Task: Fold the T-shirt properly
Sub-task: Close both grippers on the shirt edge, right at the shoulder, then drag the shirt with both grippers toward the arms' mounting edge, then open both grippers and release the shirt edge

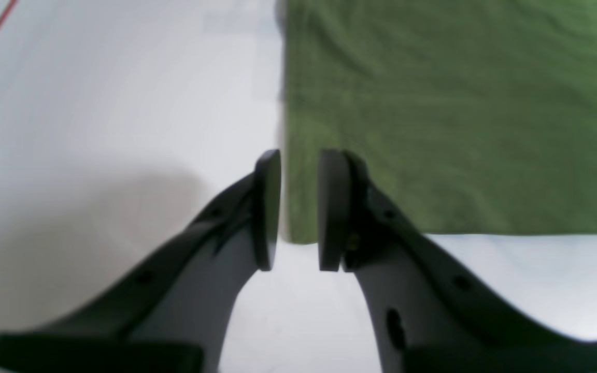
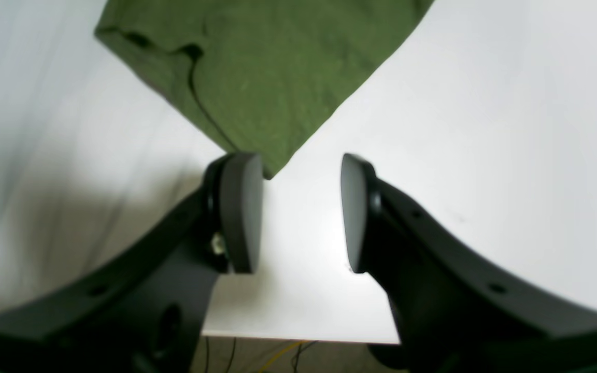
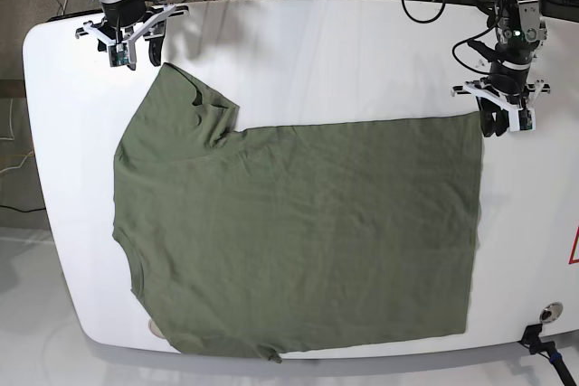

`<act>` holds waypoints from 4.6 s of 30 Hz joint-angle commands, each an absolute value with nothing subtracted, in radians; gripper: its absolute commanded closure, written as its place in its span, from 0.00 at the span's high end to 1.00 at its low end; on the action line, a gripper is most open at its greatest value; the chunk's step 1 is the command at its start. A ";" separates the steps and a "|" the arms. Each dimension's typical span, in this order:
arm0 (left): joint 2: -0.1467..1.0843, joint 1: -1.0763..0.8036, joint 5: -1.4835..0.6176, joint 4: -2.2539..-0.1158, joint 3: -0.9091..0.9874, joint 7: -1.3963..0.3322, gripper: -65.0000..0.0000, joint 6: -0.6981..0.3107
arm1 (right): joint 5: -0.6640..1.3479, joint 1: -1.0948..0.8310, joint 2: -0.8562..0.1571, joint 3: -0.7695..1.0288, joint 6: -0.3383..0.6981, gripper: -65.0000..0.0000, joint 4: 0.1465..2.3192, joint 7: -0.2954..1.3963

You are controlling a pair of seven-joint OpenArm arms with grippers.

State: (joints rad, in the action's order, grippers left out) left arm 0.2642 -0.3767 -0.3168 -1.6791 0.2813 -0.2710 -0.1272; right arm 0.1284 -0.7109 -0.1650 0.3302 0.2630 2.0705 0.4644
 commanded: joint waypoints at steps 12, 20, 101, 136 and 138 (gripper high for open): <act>0.274 -0.277 -0.326 -1.510 0.261 -0.322 0.31 -0.173 | 0.133 -0.698 -0.163 0.337 0.260 0.37 2.104 0.452; 0.257 -0.272 -0.360 -1.451 0.337 -0.358 0.31 -0.260 | 0.135 -0.697 -0.160 0.343 0.265 0.38 2.102 0.450; 0.243 -0.247 -0.369 -1.345 0.333 -0.298 0.00 -0.320 | 0.139 -0.349 -0.147 0.370 0.332 0.09 1.564 0.565; 0.228 -0.558 -0.363 -1.667 0.378 -0.329 0.01 -0.326 | 0.219 -0.579 -0.081 0.630 0.446 0.02 1.899 0.521; 0.228 -0.573 -0.363 -1.695 0.378 -0.329 0.01 -0.326 | 0.219 -0.578 -0.079 0.630 0.461 0.02 1.899 0.521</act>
